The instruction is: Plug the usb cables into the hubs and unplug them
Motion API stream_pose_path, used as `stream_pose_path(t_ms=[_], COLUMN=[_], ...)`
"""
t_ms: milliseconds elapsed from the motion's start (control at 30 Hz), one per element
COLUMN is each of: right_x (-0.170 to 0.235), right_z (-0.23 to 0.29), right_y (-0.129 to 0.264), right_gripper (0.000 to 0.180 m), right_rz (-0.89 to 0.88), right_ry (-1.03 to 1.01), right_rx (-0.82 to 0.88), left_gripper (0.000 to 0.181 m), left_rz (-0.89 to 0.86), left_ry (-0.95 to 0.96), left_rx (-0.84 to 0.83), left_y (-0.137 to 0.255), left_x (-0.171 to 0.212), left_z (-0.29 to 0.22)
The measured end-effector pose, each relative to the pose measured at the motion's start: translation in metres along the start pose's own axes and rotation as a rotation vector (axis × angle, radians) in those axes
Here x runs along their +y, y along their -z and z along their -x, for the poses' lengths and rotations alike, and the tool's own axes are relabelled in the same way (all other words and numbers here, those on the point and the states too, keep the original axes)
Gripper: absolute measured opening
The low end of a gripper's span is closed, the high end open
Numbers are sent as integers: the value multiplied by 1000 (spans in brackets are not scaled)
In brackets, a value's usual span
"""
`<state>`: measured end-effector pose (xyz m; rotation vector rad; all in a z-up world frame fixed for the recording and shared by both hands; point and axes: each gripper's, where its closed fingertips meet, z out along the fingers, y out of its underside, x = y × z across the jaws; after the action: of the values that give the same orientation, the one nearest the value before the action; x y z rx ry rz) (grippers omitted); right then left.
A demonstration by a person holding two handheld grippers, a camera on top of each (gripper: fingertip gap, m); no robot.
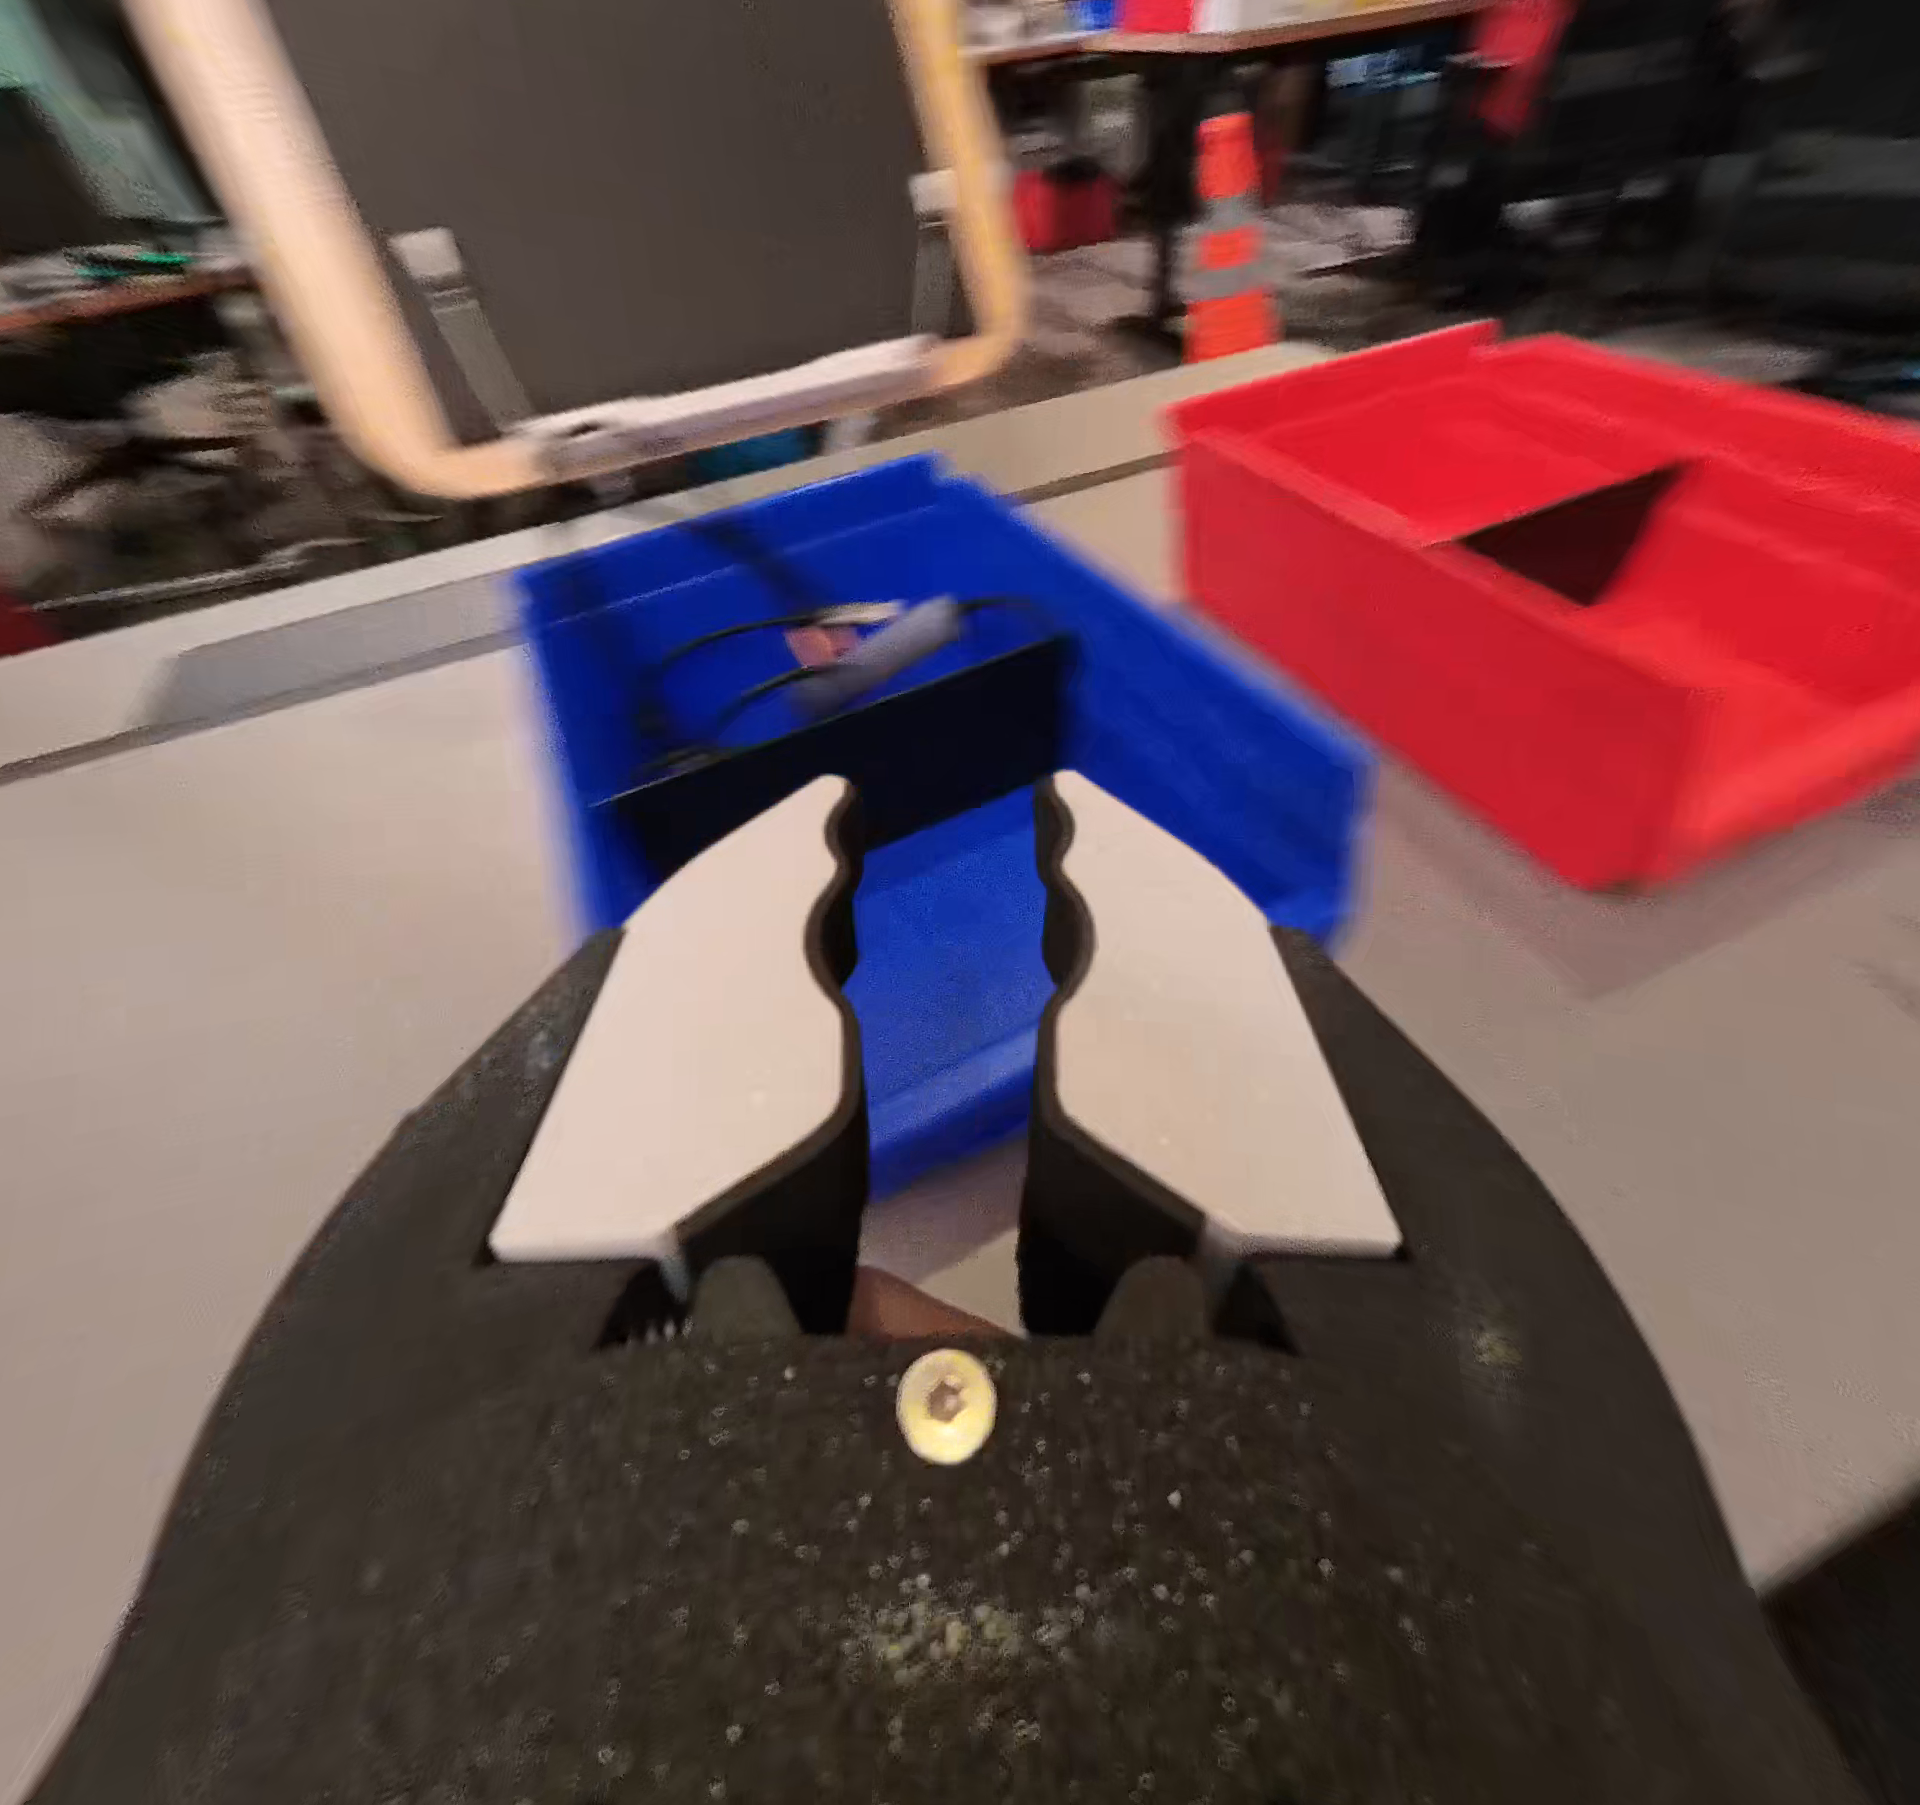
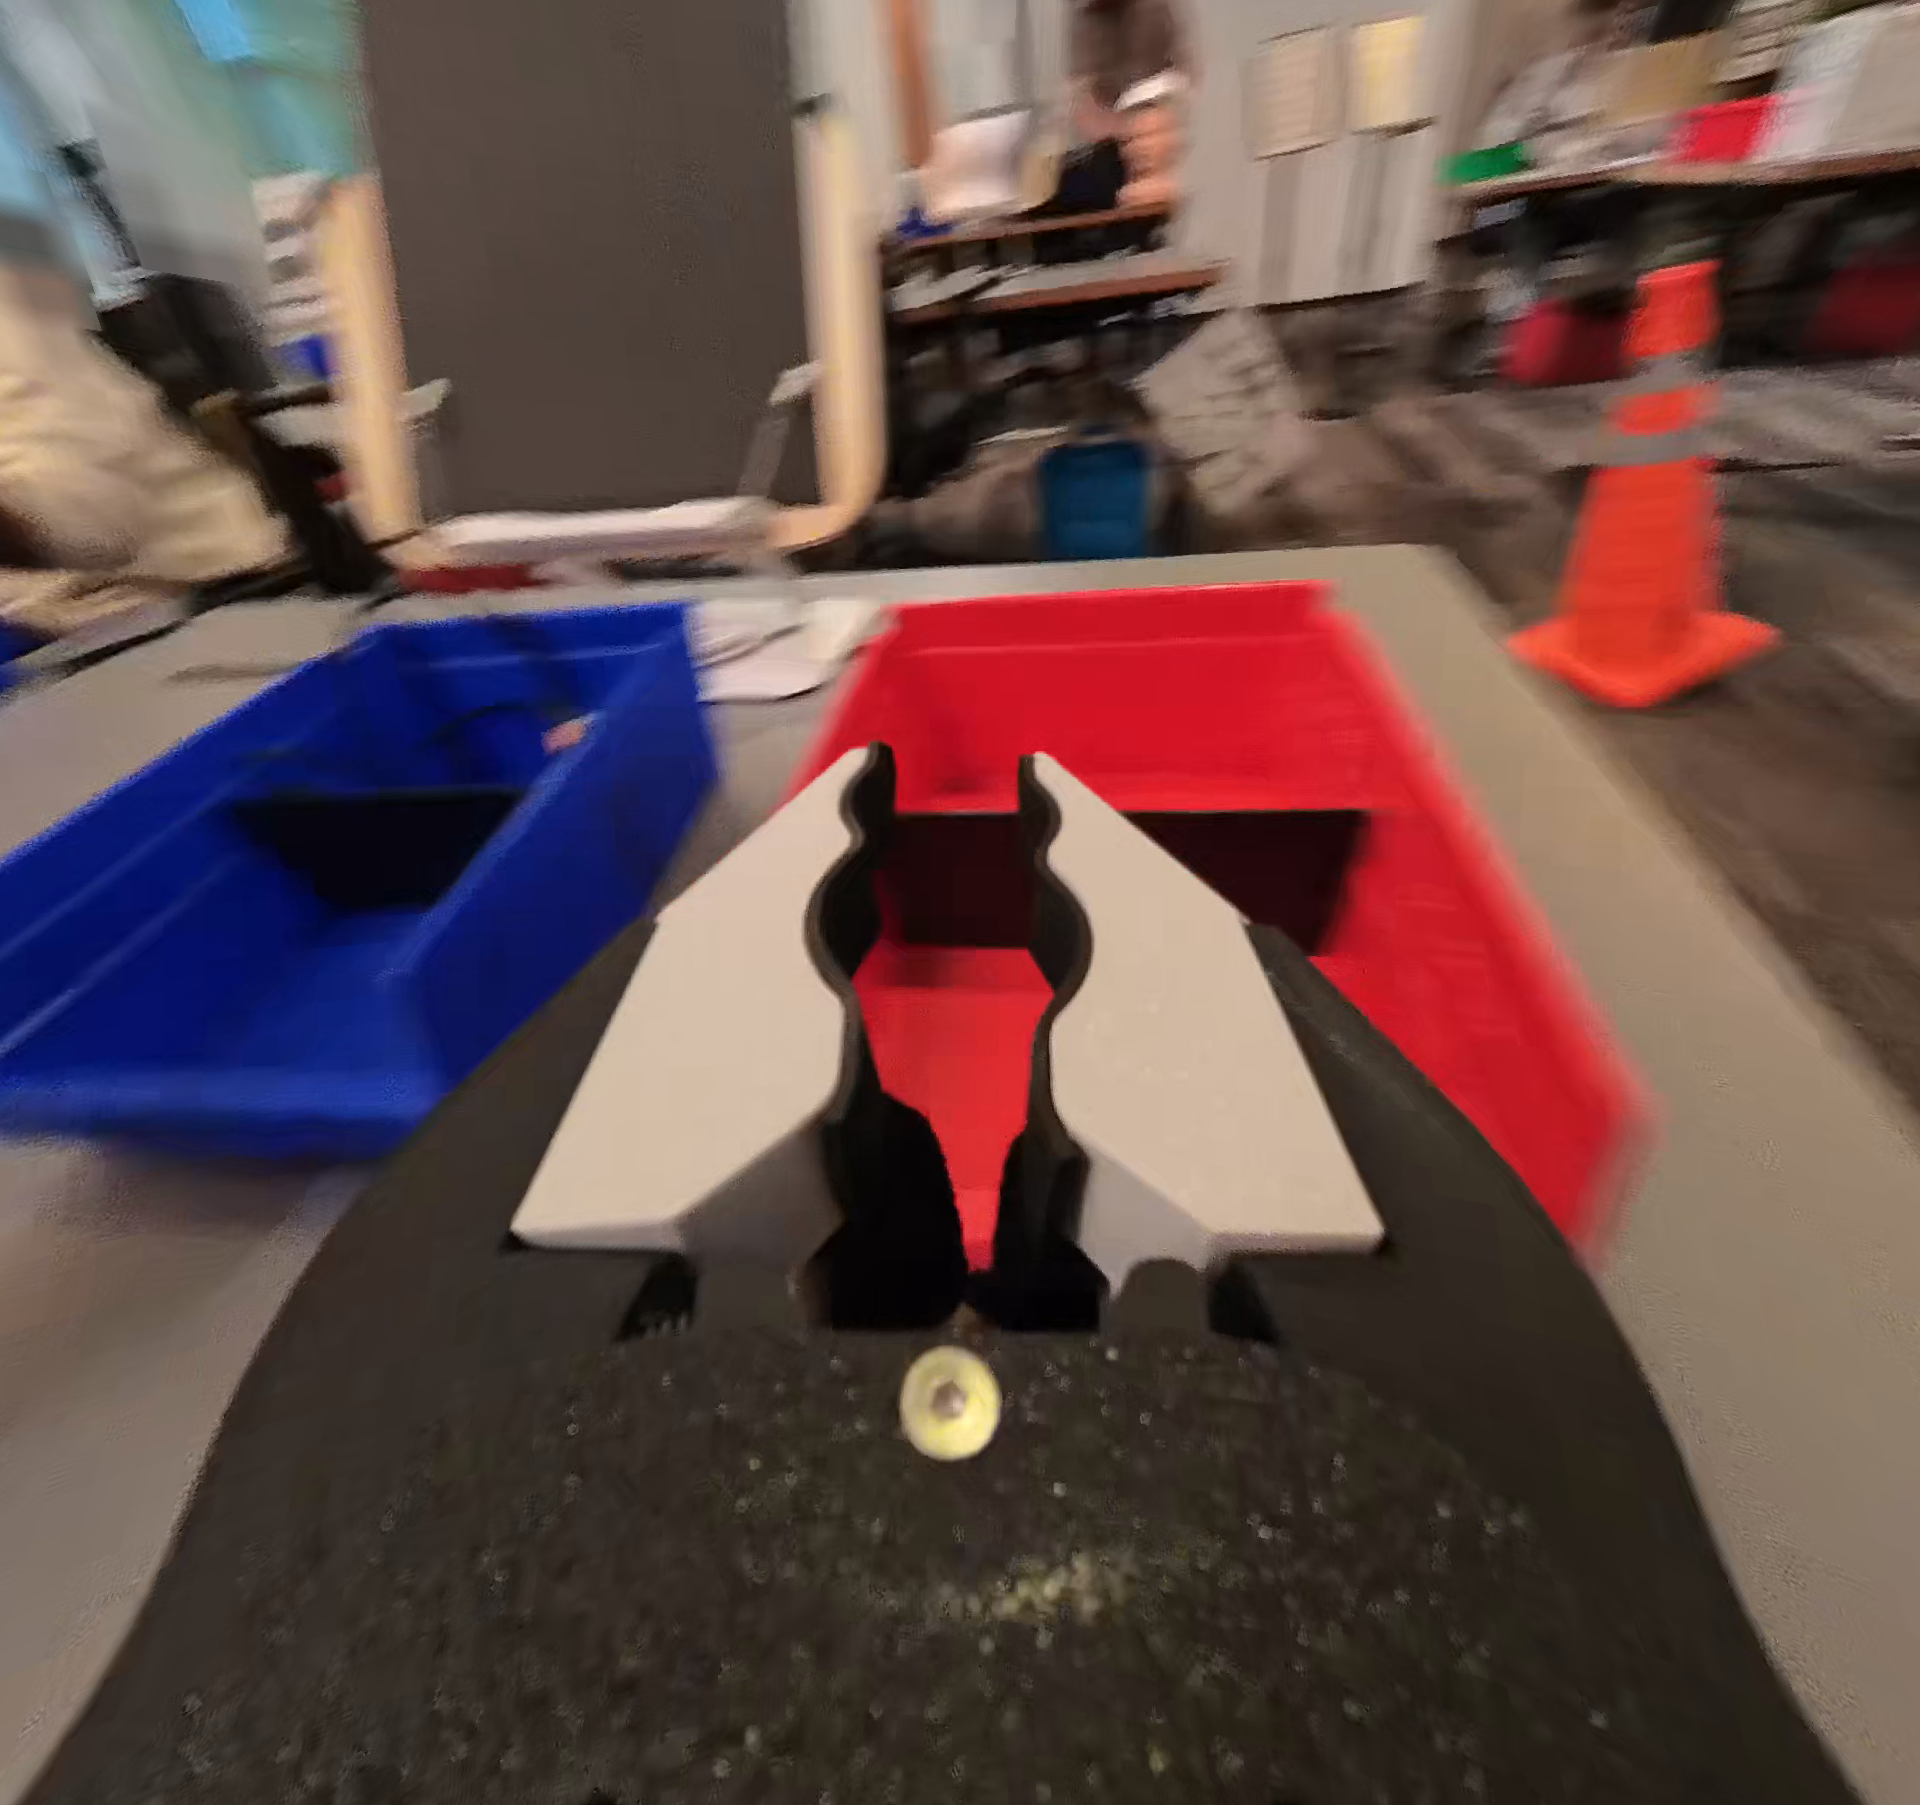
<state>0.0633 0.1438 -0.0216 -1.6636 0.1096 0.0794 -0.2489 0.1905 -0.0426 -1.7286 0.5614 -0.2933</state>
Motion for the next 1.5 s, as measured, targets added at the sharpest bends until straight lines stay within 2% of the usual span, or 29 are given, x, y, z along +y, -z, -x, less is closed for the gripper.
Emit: stream_pose_path(t_ms=[100,133,167,233,267,300,367,400,433,467,500,567,700,900,1100,1200,1233,1367,1500], right_x=[46,63,78,104,111,117,134,144,151,149,148,146,130,121,146,169,166,168,163], right_z=[125,157,173,175,168,163,172,175,173,172,168,173,210,326,417,438,441,444,449], right_y=[-20,-24,-31,-52,-61,-68,-77,-81,-84,-86,-86,-86,-87,-102,-122,-126,-128,-126,-103], right_gripper=[28,31,35,49,50,45,44,38,28,23,7,3,3,4,4,7,6,10,25], right_rz=[145,195,238,312,319,321,366,410,439,431,439,436,334,265,342,414,377,385,428], right_ry=[-32,-83,-127,-108,-56,-2,86,94,89,76,23,-29,37,99,108,119,125,139,128], right_rx=[-363,-449,-452,-299,-190,-110,-90,-74,-26,-8,47,80,129,15,-76,-117,-125,-179,-391], left_gripper=[42,42,42,43,43,40,24,14,13,13,12,9,6,5,4,4,4,4,4], left_rz=[82,101,124,190,209,225,258,264,258,254,259,267,268,221,190,242,249,217,200], left_ry=[37,56,62,28,13,10,24,34,46,45,36,52,88,97,85,114,144,200,174], left_rx=[-115,-110,-87,-61,-61,-60,-61,-46,-25,-14,-16,-40,-86,-180,-189,-177,-171,-171,-236], left_y=[2,0,-4,-16,-21,-26,-34,-37,-39,-41,-42,-40,-25,24,52,53,52,52,58], left_x=[46,57,67,80,84,88,95,97,97,96,97,98,96,96,113,137,143,143,139], left_z=[55,59,58,55,56,56,58,58,58,59,63,71,103,208,297,319,322,325,327])
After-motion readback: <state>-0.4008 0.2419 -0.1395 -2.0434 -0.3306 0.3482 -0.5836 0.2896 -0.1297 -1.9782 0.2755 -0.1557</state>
